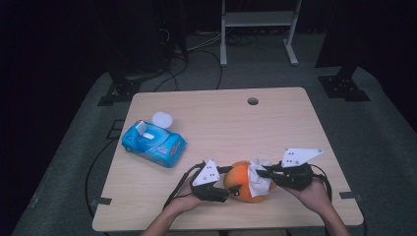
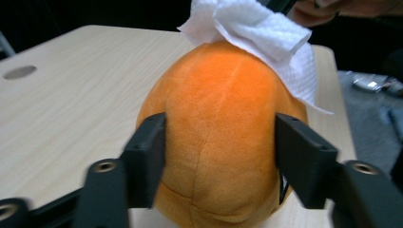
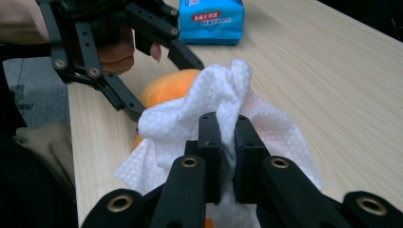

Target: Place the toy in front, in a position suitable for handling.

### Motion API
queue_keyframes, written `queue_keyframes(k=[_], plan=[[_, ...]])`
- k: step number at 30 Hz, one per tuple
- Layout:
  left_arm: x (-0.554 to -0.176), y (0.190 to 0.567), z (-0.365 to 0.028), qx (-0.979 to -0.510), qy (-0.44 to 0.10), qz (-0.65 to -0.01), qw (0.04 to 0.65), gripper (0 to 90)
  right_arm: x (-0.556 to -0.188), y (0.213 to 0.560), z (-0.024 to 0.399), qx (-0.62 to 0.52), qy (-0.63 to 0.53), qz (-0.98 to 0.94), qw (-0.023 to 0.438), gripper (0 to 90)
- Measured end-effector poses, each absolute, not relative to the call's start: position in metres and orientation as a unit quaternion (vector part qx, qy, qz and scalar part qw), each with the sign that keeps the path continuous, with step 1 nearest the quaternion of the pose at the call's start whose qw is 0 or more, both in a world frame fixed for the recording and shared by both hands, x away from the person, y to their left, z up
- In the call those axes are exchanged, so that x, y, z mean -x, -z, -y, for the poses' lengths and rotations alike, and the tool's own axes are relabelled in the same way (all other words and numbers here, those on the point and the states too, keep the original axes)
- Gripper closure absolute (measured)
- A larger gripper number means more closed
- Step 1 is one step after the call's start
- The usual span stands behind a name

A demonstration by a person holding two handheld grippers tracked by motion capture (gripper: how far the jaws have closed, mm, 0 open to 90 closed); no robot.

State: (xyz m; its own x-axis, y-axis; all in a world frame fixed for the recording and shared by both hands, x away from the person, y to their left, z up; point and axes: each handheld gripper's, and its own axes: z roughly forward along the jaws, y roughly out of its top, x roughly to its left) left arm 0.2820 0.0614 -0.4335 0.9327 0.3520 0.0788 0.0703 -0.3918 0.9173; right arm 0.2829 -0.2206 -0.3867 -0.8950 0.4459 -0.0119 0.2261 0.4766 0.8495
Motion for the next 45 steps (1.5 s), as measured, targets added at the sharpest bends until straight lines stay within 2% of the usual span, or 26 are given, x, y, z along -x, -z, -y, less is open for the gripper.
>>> queue_keyframes(k=[9, 16, 24, 30, 32, 34, 37, 39, 43, 45], plan=[[-0.27, 0.432, -0.051, -0.826, -0.151, -0.11, 0.531, 41.7, -0.268, 0.377, 0.191, -0.16, -0.468, -0.858, 0.138, 83.3], [-0.274, 0.433, -0.054, -0.824, -0.138, -0.118, 0.537, 42.2, -0.275, 0.379, 0.209, -0.184, -0.468, -0.854, 0.133, 83.6], [-0.271, 0.438, -0.053, -0.829, -0.139, -0.106, 0.531, 42.9, -0.268, 0.383, 0.184, -0.156, -0.467, -0.86, 0.132, 83.6], [-0.277, 0.443, -0.062, -0.831, -0.128, -0.121, 0.528, 42.7, -0.28, 0.384, 0.217, -0.202, -0.469, -0.848, 0.141, 83.6], [-0.279, 0.443, -0.063, -0.829, -0.117, -0.127, 0.531, 39.5, -0.283, 0.388, 0.229, -0.215, -0.474, -0.845, 0.123, 83.5], [-0.279, 0.441, -0.061, -0.827, -0.112, -0.137, 0.533, 31.7, -0.283, 0.392, 0.232, -0.218, -0.476, -0.845, 0.114, 83.6], [-0.278, 0.437, -0.056, -0.821, -0.109, -0.146, 0.542, 19.4, -0.28, 0.393, 0.225, -0.202, -0.471, -0.851, 0.111, 83.6], [-0.277, 0.437, -0.053, -0.822, -0.11, -0.142, 0.541, 16.5, -0.278, 0.392, 0.217, -0.184, -0.469, -0.857, 0.106, 83.6], [-0.277, 0.443, -0.051, -0.829, -0.101, -0.138, 0.532, 15.8, -0.273, 0.394, 0.201, -0.164, -0.463, -0.865, 0.103, 83.5], [-0.278, 0.445, -0.052, -0.831, -0.101, -0.14, 0.529, 22.1, -0.273, 0.395, 0.198, -0.165, -0.463, -0.865, 0.101, 83.5]])
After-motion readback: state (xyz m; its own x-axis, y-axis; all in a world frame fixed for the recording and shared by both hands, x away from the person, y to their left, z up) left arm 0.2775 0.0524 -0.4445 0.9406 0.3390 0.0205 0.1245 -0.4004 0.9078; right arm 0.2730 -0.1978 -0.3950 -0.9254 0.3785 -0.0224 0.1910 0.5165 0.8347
